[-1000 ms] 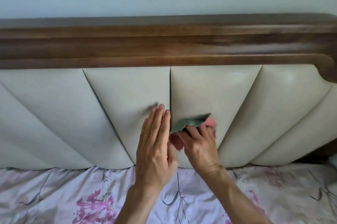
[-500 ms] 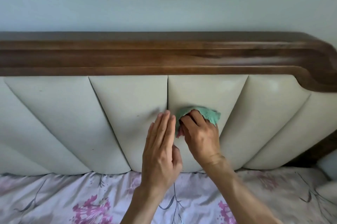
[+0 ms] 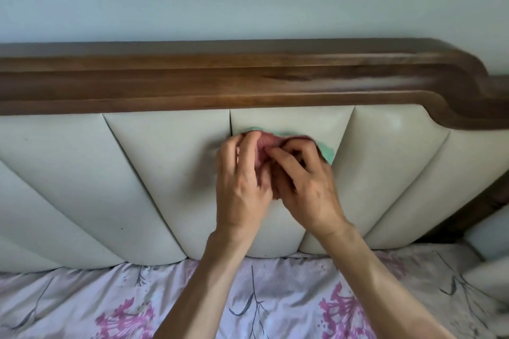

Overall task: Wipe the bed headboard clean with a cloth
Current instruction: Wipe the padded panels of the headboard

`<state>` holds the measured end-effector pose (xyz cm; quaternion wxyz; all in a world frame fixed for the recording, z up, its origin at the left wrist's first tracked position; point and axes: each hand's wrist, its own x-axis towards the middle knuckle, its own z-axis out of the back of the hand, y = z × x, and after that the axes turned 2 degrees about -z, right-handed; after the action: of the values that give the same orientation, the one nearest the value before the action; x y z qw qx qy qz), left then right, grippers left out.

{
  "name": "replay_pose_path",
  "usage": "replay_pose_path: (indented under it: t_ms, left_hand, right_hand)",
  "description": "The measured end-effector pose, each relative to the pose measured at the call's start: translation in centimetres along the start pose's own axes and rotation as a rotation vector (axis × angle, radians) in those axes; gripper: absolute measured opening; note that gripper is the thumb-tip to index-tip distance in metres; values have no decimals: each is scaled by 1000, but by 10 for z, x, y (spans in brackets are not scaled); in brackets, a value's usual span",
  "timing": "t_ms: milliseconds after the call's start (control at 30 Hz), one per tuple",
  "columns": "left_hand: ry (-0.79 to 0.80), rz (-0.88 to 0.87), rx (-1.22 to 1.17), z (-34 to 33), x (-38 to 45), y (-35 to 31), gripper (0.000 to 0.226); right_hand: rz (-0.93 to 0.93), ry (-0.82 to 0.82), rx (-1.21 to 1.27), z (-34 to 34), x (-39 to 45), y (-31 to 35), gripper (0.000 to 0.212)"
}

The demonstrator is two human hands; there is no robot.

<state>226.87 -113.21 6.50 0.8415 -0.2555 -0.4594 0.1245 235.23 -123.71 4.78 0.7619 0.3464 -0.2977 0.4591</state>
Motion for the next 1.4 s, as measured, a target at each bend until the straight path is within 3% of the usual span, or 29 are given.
replay_pose_path:
  t_ms: [167,300,433,667,767,867,1000,1067,1167,1300,1400]
  left_hand:
    - [-100,-283,55,1,37,1,22]
    - [-46,-351,164,-6,12,15,24]
    - [-8,-212,93,-8,-11,21,24]
    - [-172,-306,102,1,47,7,16]
    - [-197,-329,133,-8,30,15,24]
    - [-106,-329,150,-25,-16,43,30]
    - [-15,-44,115,-49,-83,68,24]
    - [-21,126,59,-57,-94,67,23]
    - [-70,148,-2,-48,-78,54,20]
    - [-271,-35,-20,-27,-31,41,10]
    - [-280,-59,20,-28,-22,40,12]
  right_hand:
    - [-49,-148,-25,1,23,-2,25]
    - [-69,-104,-12,-1,-11,-10,27]
    - [-111,-62,-32,4,-17,-14,20]
    - [-113,-260,36,16,49,-7,13]
    - [-63,-225,25,4,17,-11,13]
    - [-36,-121,7,-21,-40,-24,25]
    - [-164,42,-89,-61,-107,-30,45]
    - [-248,78,-95,-71,-120,-26,41]
    - [-273,-38,-61,-59,-99,-17,24]
    - [-181,-280,71,-31,-42,-11,16]
    - [-213,-296,88,-30,-36,-9,11]
